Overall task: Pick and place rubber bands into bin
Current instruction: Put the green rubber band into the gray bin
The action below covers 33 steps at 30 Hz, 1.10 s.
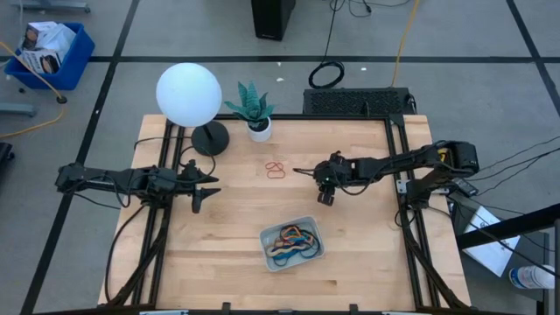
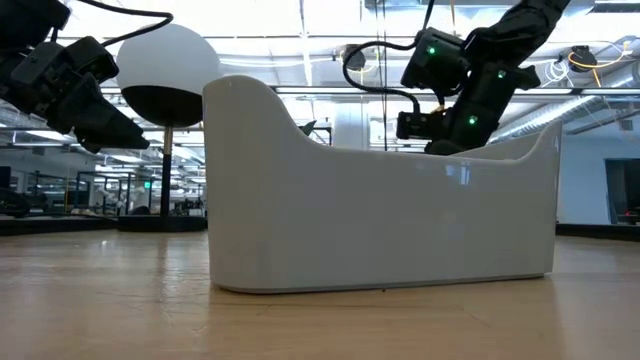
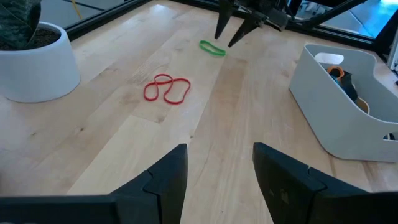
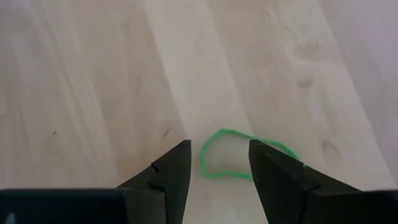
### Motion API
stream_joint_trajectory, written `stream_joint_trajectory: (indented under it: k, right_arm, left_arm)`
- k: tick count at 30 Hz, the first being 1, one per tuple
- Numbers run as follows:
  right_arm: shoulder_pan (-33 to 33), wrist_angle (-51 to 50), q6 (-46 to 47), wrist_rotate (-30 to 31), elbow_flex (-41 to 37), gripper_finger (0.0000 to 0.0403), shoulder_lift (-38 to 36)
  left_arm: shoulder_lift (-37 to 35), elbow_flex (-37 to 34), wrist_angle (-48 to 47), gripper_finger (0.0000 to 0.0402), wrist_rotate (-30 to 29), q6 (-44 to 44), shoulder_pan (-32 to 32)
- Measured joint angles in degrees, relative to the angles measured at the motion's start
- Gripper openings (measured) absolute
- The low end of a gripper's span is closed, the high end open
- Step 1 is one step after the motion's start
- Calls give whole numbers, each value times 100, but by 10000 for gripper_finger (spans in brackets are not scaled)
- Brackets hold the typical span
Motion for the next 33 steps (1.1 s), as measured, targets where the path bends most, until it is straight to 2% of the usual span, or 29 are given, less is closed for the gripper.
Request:
stream_joint_trajectory:
  k: [5, 17, 23, 33]
  right_arm:
    - [-140, 6, 38, -284, 0, 155, -2]
    - [-163, 33, 0, -285, -4, 155, 8]
    - [-163, 601, 93, -284, -328, 155, 20]
    - [-188, 758, 177, -262, -503, 155, 20]
  left_arm:
    - [1, -2, -2, 189, 0, 0, 0]
    - [0, 0, -2, 189, -9, 4, 0]
    - [0, 0, -2, 189, -11, 3, 0]
    - [0, -2, -2, 189, -13, 2, 0]
